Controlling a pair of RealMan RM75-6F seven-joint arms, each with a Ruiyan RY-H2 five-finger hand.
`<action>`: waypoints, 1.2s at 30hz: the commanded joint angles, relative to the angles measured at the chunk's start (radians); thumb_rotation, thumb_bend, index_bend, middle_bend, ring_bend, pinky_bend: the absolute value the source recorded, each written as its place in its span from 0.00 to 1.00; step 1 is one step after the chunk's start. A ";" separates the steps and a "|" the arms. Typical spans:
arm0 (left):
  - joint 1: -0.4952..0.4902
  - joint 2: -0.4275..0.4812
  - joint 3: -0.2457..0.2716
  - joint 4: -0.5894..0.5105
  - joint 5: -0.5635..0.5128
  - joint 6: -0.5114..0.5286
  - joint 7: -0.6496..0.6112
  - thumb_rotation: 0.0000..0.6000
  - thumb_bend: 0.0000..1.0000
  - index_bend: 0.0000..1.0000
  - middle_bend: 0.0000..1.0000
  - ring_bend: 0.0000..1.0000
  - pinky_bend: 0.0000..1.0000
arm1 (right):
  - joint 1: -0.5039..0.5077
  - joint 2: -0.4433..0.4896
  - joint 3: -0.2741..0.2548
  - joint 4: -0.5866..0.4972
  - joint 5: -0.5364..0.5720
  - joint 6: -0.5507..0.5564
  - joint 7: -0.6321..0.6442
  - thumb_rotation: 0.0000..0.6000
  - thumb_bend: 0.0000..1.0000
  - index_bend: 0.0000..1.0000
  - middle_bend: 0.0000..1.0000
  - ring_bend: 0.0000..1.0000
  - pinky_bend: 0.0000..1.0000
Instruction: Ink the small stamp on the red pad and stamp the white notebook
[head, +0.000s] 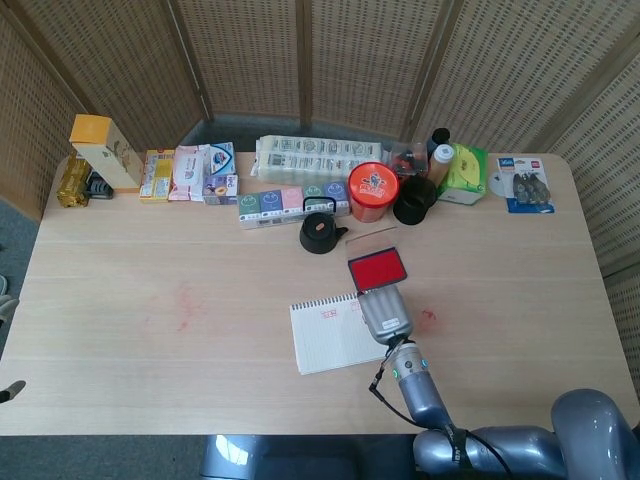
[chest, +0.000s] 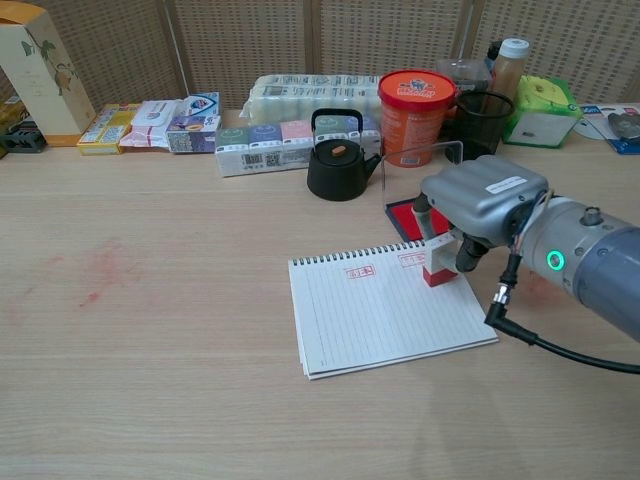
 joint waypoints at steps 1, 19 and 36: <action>0.000 0.000 0.000 0.000 0.000 0.000 0.000 1.00 0.00 0.00 0.00 0.00 0.01 | -0.006 -0.003 0.001 0.013 -0.005 -0.011 0.016 1.00 0.49 0.59 1.00 1.00 1.00; -0.003 -0.004 0.000 0.000 -0.006 -0.007 0.007 1.00 0.00 0.00 0.00 0.00 0.01 | -0.041 -0.017 -0.016 0.092 -0.039 -0.073 0.102 1.00 0.49 0.59 1.00 1.00 1.00; -0.004 -0.002 0.000 0.000 -0.004 -0.007 0.003 1.00 0.00 0.00 0.00 0.00 0.01 | -0.054 -0.029 -0.009 0.133 -0.042 -0.104 0.121 1.00 0.49 0.59 1.00 1.00 1.00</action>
